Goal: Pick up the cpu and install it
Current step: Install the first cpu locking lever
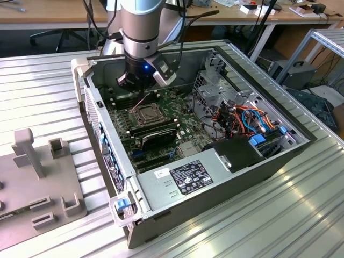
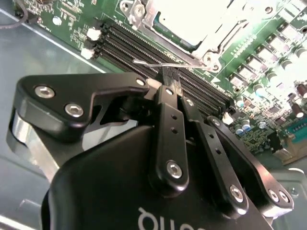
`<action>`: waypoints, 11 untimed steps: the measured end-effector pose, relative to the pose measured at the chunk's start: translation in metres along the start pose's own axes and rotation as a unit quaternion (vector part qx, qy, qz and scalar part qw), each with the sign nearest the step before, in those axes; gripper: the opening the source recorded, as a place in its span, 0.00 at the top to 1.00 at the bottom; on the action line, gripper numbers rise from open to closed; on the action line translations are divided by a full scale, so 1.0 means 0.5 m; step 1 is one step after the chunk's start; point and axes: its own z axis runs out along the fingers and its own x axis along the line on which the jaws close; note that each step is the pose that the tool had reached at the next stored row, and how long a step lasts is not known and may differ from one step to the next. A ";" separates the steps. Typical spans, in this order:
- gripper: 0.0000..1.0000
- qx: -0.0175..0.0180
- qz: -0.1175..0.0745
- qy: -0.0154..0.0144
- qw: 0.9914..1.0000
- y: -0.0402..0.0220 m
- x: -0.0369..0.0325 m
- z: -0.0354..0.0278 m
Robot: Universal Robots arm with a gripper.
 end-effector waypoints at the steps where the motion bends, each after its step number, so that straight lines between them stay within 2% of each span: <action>1: 0.89 0.000 0.000 -0.002 1.000 0.000 0.003 0.000; 3: 0.89 0.000 0.000 -0.004 1.000 0.000 0.005 -0.001; 7: 0.89 0.000 -0.001 -0.004 1.000 -0.004 0.002 0.000; 8: 0.89 0.000 -0.001 -0.004 1.000 -0.007 -0.007 0.011; 9: 0.89 0.000 -0.001 -0.004 1.000 -0.007 -0.008 0.012; 10: 0.89 0.000 -0.001 -0.004 1.000 -0.008 -0.014 0.022; 11: 0.89 0.000 -0.001 -0.004 1.000 -0.008 -0.015 0.024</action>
